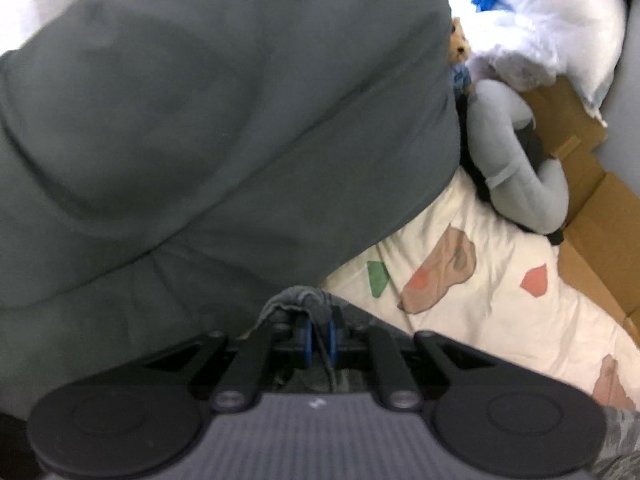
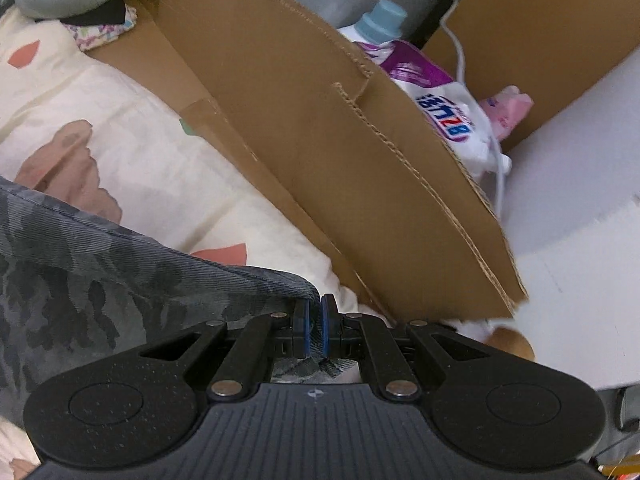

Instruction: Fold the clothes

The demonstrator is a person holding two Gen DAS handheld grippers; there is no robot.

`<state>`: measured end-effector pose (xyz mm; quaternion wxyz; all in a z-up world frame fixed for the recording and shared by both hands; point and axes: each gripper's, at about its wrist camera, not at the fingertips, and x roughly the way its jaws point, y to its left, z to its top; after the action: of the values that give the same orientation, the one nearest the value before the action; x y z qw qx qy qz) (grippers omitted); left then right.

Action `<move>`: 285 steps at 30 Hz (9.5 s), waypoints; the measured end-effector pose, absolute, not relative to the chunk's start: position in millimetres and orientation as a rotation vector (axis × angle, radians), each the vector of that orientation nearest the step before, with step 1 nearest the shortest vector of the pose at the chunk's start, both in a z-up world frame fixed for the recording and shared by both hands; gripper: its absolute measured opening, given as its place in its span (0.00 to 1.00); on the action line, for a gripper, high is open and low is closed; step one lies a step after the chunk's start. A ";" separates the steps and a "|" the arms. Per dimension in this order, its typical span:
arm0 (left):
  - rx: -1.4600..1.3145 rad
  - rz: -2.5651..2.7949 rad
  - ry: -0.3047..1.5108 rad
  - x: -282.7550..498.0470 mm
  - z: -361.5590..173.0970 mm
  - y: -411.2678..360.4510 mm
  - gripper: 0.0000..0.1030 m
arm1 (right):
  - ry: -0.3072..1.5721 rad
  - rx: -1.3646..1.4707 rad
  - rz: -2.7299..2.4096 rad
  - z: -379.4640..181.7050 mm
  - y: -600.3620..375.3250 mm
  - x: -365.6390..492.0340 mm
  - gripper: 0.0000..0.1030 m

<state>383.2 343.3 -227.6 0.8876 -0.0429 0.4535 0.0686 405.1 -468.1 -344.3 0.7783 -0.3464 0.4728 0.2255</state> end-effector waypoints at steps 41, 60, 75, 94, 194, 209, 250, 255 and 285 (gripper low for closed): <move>-0.098 -0.060 1.018 468.3 -301.4 352.4 0.37 | 0.927 -0.915 0.423 -400.3 -398.7 439.3 0.23; -0.082 -0.092 1.111 428.1 -361.7 387.7 0.35 | 0.791 -1.068 0.726 -379.6 -333.3 321.5 0.24; -0.035 -0.068 1.038 466.6 -404.0 379.1 0.34 | 0.783 -1.080 0.759 -376.3 -338.3 284.7 0.25; -0.331 0.016 0.742 409.1 -318.7 444.2 0.23 | 0.742 -1.079 0.817 -379.4 -328.5 279.0 0.30; -0.227 0.182 0.999 349.7 -323.4 413.6 0.16 | 1.243 -0.359 0.462 -460.9 -603.8 369.4 0.01; -0.217 0.233 1.031 301.7 -318.6 439.0 0.44 | 1.162 -0.607 0.396 -458.8 -609.3 359.3 0.02; -0.331 0.169 1.324 207.7 -269.2 333.6 0.57 | 1.341 -0.566 1.137 -414.7 -496.9 266.2 0.35; -0.317 0.151 1.352 223.5 -280.8 319.2 0.57 | 1.378 -0.546 1.212 -429.1 -478.3 261.5 0.37; -0.295 0.255 1.599 213.4 -318.7 278.5 0.60 | 1.632 -0.463 1.121 -404.7 -429.6 154.8 0.42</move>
<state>213.4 278.5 -318.7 0.6800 -0.1316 0.7123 0.1137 154.8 -429.6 -404.7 0.5260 -0.1936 0.6826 0.4690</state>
